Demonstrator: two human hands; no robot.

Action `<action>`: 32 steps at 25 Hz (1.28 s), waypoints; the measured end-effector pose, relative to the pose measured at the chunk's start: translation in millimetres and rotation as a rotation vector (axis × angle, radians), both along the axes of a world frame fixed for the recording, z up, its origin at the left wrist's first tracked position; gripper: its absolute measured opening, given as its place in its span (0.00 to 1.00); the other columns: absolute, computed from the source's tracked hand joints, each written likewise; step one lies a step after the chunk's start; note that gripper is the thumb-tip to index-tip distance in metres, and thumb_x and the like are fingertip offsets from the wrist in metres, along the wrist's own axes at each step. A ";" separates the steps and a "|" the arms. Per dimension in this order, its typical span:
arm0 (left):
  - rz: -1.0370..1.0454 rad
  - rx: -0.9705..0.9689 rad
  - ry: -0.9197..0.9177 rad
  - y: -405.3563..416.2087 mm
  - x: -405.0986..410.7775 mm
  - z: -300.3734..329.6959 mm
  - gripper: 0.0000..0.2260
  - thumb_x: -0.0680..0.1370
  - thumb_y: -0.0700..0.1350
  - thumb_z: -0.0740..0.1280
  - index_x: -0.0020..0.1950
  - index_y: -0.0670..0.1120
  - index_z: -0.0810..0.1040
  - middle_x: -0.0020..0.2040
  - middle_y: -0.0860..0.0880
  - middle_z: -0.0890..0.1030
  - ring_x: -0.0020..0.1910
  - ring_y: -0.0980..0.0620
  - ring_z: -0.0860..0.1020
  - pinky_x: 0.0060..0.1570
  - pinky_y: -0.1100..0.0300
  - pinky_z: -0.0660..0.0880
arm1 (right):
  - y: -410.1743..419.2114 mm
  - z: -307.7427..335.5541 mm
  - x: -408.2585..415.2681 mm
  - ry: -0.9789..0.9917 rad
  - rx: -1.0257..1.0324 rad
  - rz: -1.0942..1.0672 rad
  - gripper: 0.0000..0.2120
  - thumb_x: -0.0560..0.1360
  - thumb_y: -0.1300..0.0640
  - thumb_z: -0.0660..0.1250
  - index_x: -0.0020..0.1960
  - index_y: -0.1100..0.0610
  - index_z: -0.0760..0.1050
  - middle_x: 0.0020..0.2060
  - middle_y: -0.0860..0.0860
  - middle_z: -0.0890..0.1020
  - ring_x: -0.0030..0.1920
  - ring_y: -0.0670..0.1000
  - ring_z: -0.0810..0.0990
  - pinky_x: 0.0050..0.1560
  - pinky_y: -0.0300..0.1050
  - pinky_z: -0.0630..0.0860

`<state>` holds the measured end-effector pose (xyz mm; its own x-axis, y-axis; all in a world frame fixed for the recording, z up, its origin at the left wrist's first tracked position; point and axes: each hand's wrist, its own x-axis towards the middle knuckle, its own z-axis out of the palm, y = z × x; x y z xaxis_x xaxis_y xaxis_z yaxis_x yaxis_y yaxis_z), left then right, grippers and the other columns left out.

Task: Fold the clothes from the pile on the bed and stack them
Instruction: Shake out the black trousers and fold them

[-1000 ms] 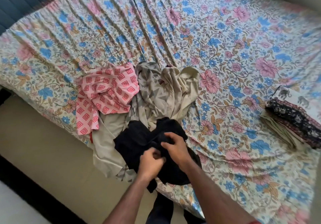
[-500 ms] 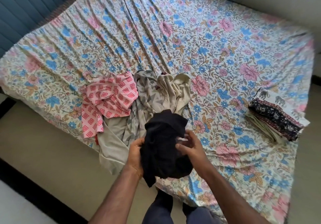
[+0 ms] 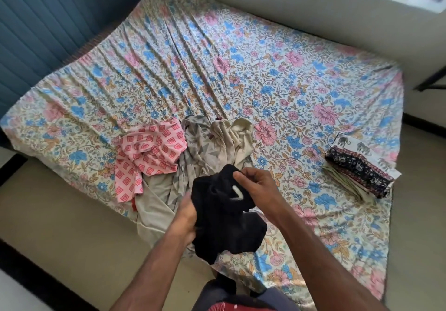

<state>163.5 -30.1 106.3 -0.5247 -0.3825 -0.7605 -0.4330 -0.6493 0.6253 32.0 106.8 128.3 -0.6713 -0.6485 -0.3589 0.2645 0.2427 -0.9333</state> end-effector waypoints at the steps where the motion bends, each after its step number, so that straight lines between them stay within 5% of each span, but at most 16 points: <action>1: 0.014 -0.087 -0.059 -1.7 -0.2 -0.6 0.11 0.82 0.50 0.66 0.55 0.43 0.81 0.54 0.43 0.85 0.47 0.46 0.82 0.40 0.53 0.78 | 3.1 3.3 -2.1 -0.005 0.012 -0.028 0.16 0.83 0.53 0.68 0.41 0.64 0.78 0.33 0.55 0.79 0.34 0.53 0.77 0.39 0.49 0.73; 5: -0.139 -0.050 0.028 -0.3 -4.1 8.4 0.23 0.78 0.66 0.64 0.59 0.49 0.81 0.54 0.48 0.86 0.55 0.48 0.83 0.52 0.46 0.77 | 11.8 10.6 -5.4 -0.053 0.059 -0.006 0.16 0.85 0.51 0.63 0.52 0.64 0.79 0.40 0.60 0.83 0.40 0.53 0.80 0.44 0.49 0.76; 8: -0.227 -0.077 0.040 11.2 -18.4 14.1 0.28 0.70 0.60 0.76 0.64 0.48 0.76 0.51 0.48 0.86 0.49 0.50 0.83 0.48 0.48 0.77 | 19.2 23.4 -2.4 -0.188 -0.058 -0.002 0.09 0.85 0.55 0.63 0.54 0.59 0.78 0.46 0.55 0.85 0.44 0.50 0.83 0.42 0.39 0.78; 11: -0.338 -0.057 0.042 24.3 -33.6 19.0 0.10 0.79 0.45 0.70 0.59 0.44 0.78 0.43 0.49 0.84 0.40 0.53 0.82 0.39 0.57 0.75 | 27.2 35.0 -6.5 -0.154 -0.026 0.122 0.06 0.80 0.57 0.71 0.49 0.57 0.75 0.41 0.60 0.83 0.41 0.57 0.81 0.39 0.46 0.78; 14: -0.356 -0.083 0.017 26.6 -38.0 30.6 0.07 0.80 0.36 0.64 0.51 0.45 0.81 0.38 0.51 0.83 0.33 0.57 0.81 0.32 0.63 0.75 | 38.2 36.4 -24.3 0.393 0.339 0.200 0.09 0.78 0.47 0.70 0.48 0.51 0.73 0.33 0.60 0.81 0.32 0.59 0.79 0.38 0.51 0.76; 17: -0.140 -0.032 0.103 2.7 -31.9 35.3 0.10 0.72 0.45 0.68 0.51 0.44 0.80 0.41 0.49 0.85 0.42 0.50 0.81 0.40 0.56 0.74 | 63.6 43.4 -50.7 1.060 0.541 0.013 0.05 0.82 0.53 0.66 0.51 0.53 0.72 0.25 0.45 0.72 0.27 0.55 0.73 0.49 0.52 0.73; 20: -0.251 -0.215 0.204 -18.4 -31.9 44.4 0.17 0.68 0.45 0.78 0.54 0.41 0.84 0.50 0.44 0.87 0.49 0.44 0.85 0.49 0.51 0.81 | 76.2 47.9 -67.2 1.252 0.574 -0.004 0.07 0.81 0.51 0.70 0.51 0.52 0.73 0.27 0.45 0.74 0.31 0.55 0.77 0.58 0.59 0.67; 24: -0.271 -0.490 0.145 -29.5 -51.4 62.7 0.12 0.63 0.39 0.73 0.45 0.41 0.82 0.40 0.45 0.85 0.43 0.42 0.82 0.44 0.51 0.78 | 74.5 58.3 -80.4 1.217 0.545 0.034 0.06 0.82 0.50 0.68 0.53 0.52 0.75 0.26 0.47 0.76 0.29 0.54 0.77 0.53 0.57 0.73; 26: -0.251 -0.475 0.162 -38.7 -58.8 77.4 0.05 0.72 0.38 0.71 0.47 0.42 0.83 0.40 0.48 0.85 0.44 0.45 0.81 0.44 0.53 0.75 | 75.8 73.2 -87.1 1.159 0.434 -0.040 0.06 0.82 0.51 0.69 0.53 0.53 0.76 0.24 0.45 0.73 0.24 0.52 0.72 0.36 0.47 0.72; 28: -0.240 -0.398 0.227 -46.0 -63.7 99.2 0.09 0.80 0.38 0.64 0.52 0.44 0.84 0.47 0.46 0.87 0.49 0.45 0.83 0.50 0.50 0.75 | 78.2 93.3 -93.4 1.115 0.324 -0.035 0.06 0.80 0.52 0.71 0.52 0.52 0.76 0.24 0.45 0.74 0.23 0.47 0.72 0.29 0.39 0.67; 30: -0.185 -0.292 0.319 -47.9 -65.7 121.0 0.12 0.81 0.37 0.60 0.54 0.42 0.84 0.50 0.43 0.87 0.50 0.45 0.84 0.54 0.50 0.77 | 80.2 109.2 -101.7 1.064 0.357 0.101 0.09 0.77 0.51 0.75 0.51 0.50 0.76 0.28 0.45 0.78 0.27 0.45 0.76 0.30 0.36 0.69; 32: -0.159 -0.238 0.321 -50.0 -69.4 132.1 0.12 0.80 0.37 0.59 0.51 0.40 0.83 0.45 0.43 0.87 0.44 0.46 0.84 0.49 0.53 0.78 | 80.8 112.7 -110.1 1.032 0.497 0.169 0.09 0.75 0.52 0.77 0.49 0.48 0.76 0.30 0.42 0.77 0.30 0.40 0.76 0.35 0.43 0.72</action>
<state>94.1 -80.1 238.4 -0.7869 -0.4230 -0.4494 -0.2748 -0.4118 0.8689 -78.1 187.6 241.0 -0.7118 -0.6989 0.0692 -0.6386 0.6031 -0.4779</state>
